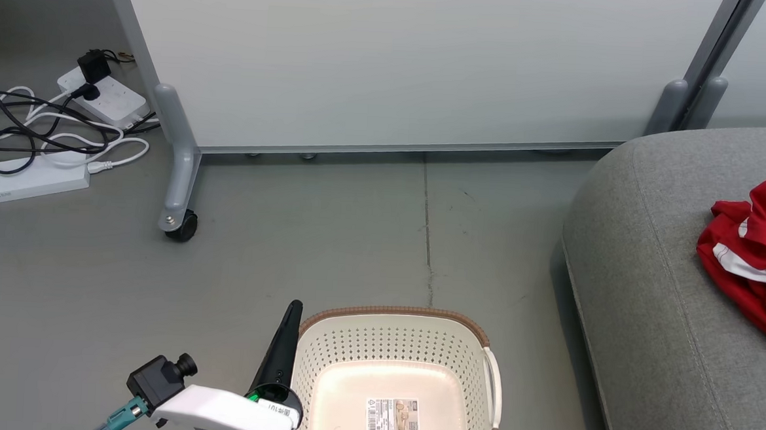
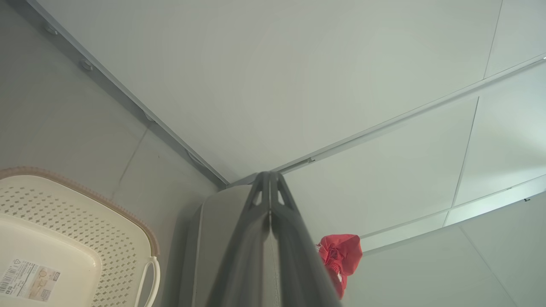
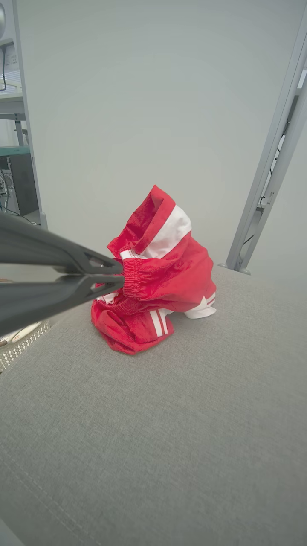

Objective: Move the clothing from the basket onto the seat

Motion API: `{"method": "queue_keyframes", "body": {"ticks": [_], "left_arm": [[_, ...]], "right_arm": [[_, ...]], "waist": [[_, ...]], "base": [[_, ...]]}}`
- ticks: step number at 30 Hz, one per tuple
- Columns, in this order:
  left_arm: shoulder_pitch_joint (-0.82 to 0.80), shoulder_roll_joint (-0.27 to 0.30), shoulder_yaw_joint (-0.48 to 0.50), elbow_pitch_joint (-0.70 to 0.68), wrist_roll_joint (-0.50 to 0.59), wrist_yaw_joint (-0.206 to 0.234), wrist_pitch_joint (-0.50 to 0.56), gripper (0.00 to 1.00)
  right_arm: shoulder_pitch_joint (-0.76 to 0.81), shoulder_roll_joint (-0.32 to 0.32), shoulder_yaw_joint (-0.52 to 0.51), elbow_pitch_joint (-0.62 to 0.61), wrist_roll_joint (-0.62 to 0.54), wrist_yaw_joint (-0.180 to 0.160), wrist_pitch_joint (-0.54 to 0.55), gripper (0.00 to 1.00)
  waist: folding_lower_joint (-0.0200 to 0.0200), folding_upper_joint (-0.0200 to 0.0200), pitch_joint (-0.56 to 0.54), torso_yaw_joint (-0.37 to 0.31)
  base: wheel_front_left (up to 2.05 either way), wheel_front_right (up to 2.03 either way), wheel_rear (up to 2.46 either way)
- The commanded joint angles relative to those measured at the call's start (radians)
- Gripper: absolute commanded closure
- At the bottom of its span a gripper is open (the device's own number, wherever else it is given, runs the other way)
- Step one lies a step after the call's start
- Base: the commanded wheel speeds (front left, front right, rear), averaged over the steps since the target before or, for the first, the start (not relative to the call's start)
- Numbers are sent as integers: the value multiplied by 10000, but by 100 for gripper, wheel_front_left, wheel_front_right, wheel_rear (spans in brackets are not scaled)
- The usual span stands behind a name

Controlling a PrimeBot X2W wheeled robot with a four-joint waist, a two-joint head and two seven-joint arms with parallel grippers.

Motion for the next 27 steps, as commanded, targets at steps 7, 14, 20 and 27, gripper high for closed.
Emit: {"method": "queue_keyframes", "body": {"ticks": [7,14,20,27], "left_arm": [[-348,-87,-132,-17,-687,-222,-44,100],[-424,-199,-272,10,-1238,-368,-43,100],[-507,-285,-377,38,-1673,-476,-46,100],[-558,-390,-499,64,-2156,-615,-50,100]], "right_arm": [[-465,-692,-577,566,764,6,743,100],[-680,-1099,-998,1063,1344,5,1354,100],[-864,-1424,-1349,1476,1824,6,1852,100],[-1060,-1784,-1738,1935,2341,5,2394,100]], "waist": [[0,-1,41,14],[0,-1,81,27],[0,-1,116,39],[0,-1,156,52]], "base": [[0,0,0],[0,0,0],[0,0,0],[0,0,0]]}}
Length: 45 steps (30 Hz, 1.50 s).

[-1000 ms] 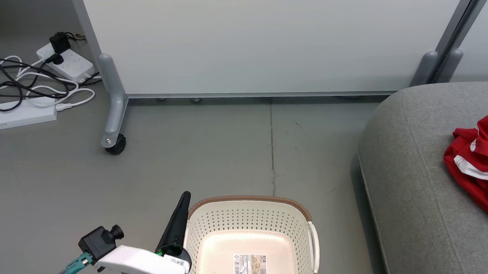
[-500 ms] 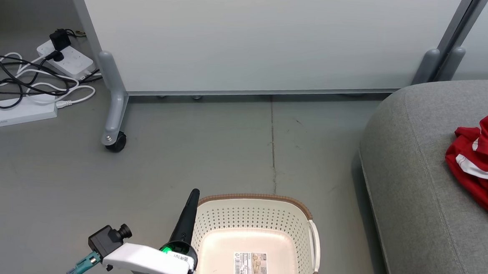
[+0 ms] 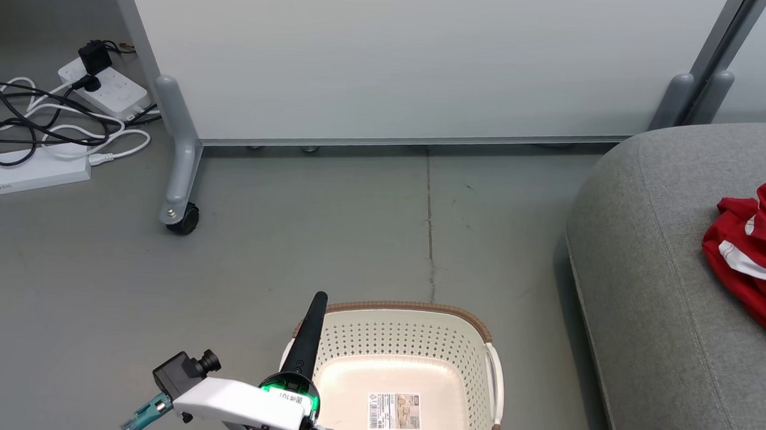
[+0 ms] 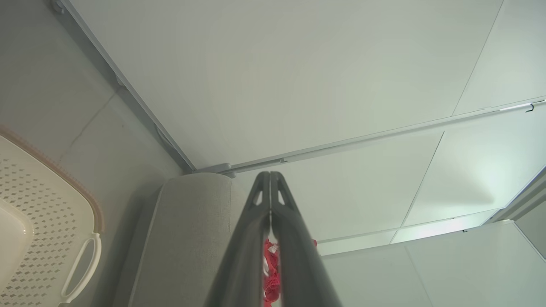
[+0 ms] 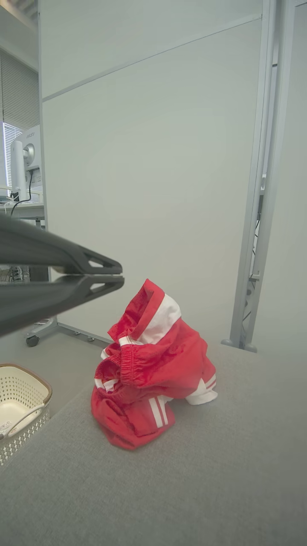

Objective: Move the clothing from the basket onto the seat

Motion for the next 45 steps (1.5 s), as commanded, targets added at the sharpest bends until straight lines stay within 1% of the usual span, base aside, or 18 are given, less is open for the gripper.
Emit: {"method": "queue_keyframes", "body": {"ticks": [1,22,45], "left_arm": [[-186,-3,-24,-8,-186,-117,-33,100],[-403,-271,-350,69,-1506,-469,-40,100],[-406,-276,-357,68,-1569,-460,-40,100]], "right_arm": [[-168,-253,-163,145,248,4,202,100],[-702,-1208,-1205,1381,1647,4,1674,100],[-724,-1226,-1201,1406,1695,4,1710,100]], "waist": [[0,-1,8,3],[0,-1,129,43],[0,-1,137,46]], "base": [[0,0,0],[0,0,0],[0,0,0]]}}
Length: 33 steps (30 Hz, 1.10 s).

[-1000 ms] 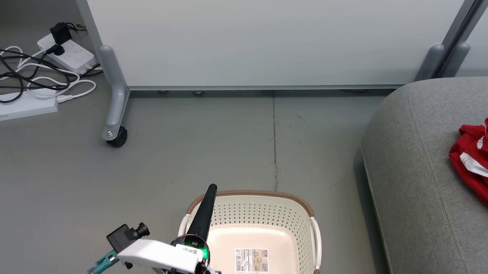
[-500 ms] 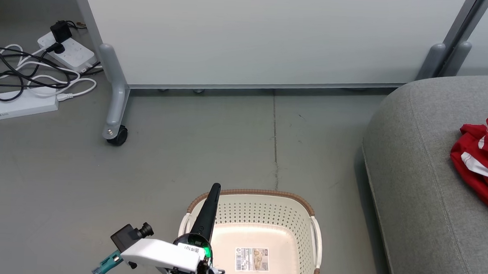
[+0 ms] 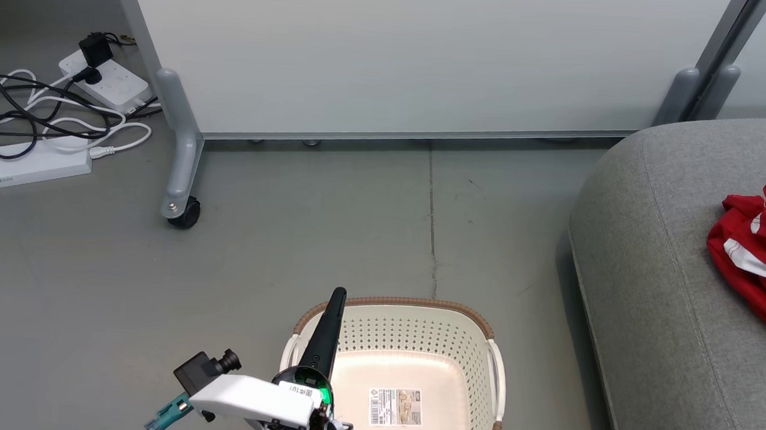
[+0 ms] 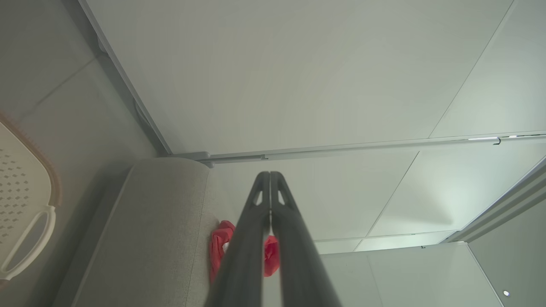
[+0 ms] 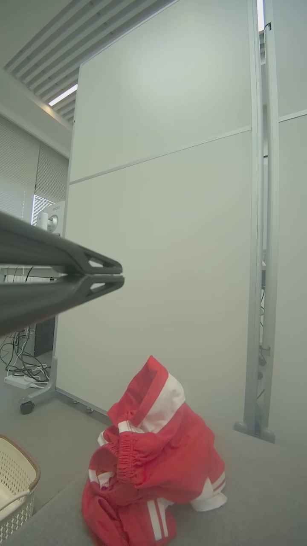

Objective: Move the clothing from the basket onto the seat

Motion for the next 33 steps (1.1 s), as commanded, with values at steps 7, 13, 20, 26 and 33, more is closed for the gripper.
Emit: {"method": "queue_keyframes", "body": {"ticks": [7,13,20,26,33], "left_arm": [[-155,34,10,7,-87,-44,-28,100],[-155,34,10,6,-85,-44,-28,100],[-155,34,10,5,-86,-44,-28,100],[-154,34,10,4,-86,-44,-28,100],[-154,35,11,4,-85,-43,-28,100]], "right_arm": [[-77,-28,9,18,59,4,31,100],[-75,-28,12,18,56,4,29,100],[-74,-29,14,16,61,4,28,100],[-73,-29,15,16,64,4,28,100],[-72,-29,19,16,67,4,27,100]], "waist": [[-1,-1,-1,0],[-1,-1,-1,0],[-1,-1,-1,0],[-1,-1,0,0],[-1,-1,0,0]], "base": [[0,0,0],[0,0,0],[0,0,0],[0,0,0],[0,0,0]]}}
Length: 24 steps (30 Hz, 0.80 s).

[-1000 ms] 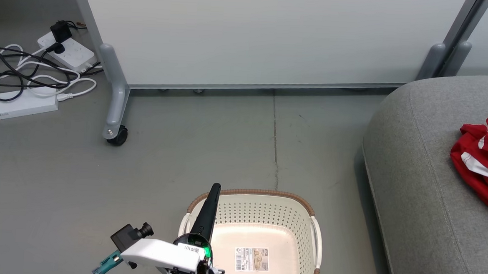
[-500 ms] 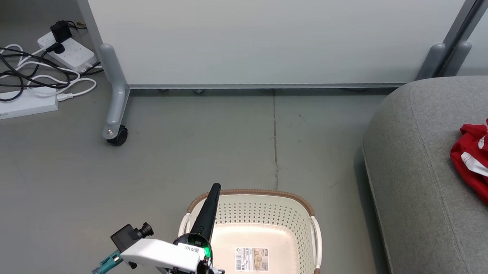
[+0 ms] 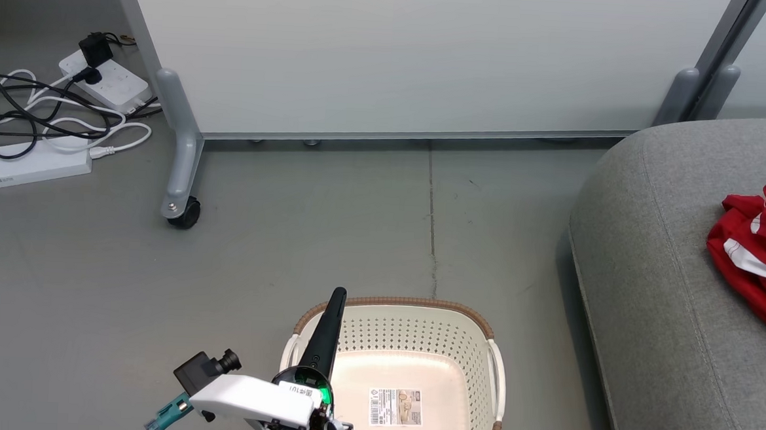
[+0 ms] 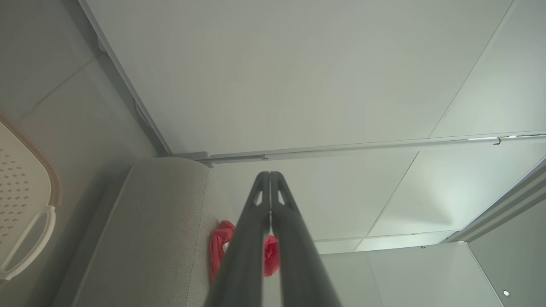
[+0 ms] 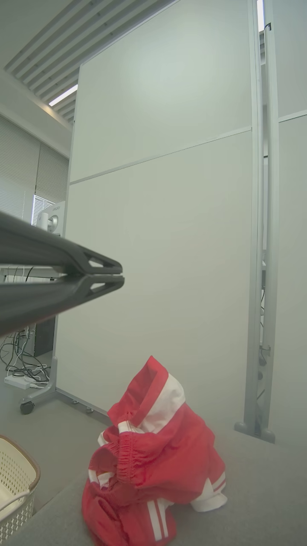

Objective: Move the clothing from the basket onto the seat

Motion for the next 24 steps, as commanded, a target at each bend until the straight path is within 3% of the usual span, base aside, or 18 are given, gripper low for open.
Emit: {"method": "queue_keyframes", "body": {"ticks": [1,24], "left_arm": [[-154,35,11,4,-85,-44,-28,100],[-153,35,11,1,-86,-43,-28,100]], "right_arm": [[-72,-29,6,14,51,4,27,100],[-69,-30,11,14,55,4,24,100]], "waist": [[0,0,0,0],[0,0,0,0]], "base": [[0,0,0],[0,0,0]]}}
